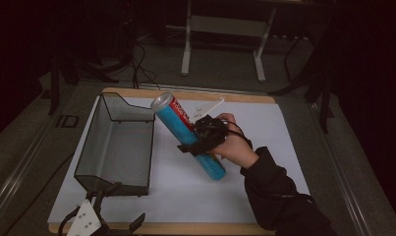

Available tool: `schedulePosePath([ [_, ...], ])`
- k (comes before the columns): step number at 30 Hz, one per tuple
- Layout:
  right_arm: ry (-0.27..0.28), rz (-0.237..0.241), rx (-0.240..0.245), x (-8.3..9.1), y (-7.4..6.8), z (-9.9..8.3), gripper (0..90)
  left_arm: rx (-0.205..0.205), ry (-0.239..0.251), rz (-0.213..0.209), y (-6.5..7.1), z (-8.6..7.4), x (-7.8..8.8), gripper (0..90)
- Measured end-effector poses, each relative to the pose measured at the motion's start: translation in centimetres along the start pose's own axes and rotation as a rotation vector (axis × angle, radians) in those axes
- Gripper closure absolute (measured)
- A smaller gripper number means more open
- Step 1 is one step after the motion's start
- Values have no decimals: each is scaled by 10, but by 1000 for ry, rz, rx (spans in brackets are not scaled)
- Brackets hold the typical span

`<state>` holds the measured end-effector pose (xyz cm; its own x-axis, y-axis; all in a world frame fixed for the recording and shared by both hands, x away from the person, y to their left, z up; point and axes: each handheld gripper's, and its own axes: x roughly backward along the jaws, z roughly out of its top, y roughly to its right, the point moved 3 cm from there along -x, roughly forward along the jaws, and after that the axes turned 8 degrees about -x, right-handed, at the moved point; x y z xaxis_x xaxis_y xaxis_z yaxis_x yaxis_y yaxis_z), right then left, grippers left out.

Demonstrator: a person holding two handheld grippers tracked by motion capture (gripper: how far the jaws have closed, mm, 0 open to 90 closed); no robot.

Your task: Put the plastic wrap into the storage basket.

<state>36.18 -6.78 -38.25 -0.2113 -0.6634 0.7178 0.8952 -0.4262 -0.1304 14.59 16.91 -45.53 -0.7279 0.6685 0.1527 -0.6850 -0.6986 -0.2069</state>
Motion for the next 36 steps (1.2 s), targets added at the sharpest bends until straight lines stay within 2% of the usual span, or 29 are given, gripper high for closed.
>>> schedulePosePath([
  [3,30,23,-48,0,-1,11,317,2,4,1,0,0,0,27],
  [5,31,36,-60,0,-1,15,317,1,3,3,0,0,0,27],
  [11,112,69,-145,-6,-2,40,317,2,3,8,0,0,1,27],
  [15,157,79,-158,-10,-4,53,316,6,4,9,-1,0,2,27],
  [16,173,81,-179,-11,-4,57,316,6,4,9,-1,0,2,27],
  [17,180,107,-208,-13,-4,61,316,5,4,10,-1,0,2,27],
  [20,211,133,-257,-16,-2,71,316,2,1,8,-1,0,1,27],
  [23,253,121,-299,-22,-1,81,316,2,5,8,0,0,1,27],
  [27,296,139,-361,-32,-1,89,316,3,2,7,0,0,1,27],
  [29,299,135,-375,-35,-1,91,316,5,0,5,-1,-1,1,27],
  [33,327,181,-470,-51,-3,101,316,3,0,4,-1,-1,1,28],
  [34,327,181,-470,-51,-3,101,316,3,0,4,-1,-1,1,27],
  [36,334,196,-512,-61,-6,103,316,3,-1,3,0,-1,1,27],
])
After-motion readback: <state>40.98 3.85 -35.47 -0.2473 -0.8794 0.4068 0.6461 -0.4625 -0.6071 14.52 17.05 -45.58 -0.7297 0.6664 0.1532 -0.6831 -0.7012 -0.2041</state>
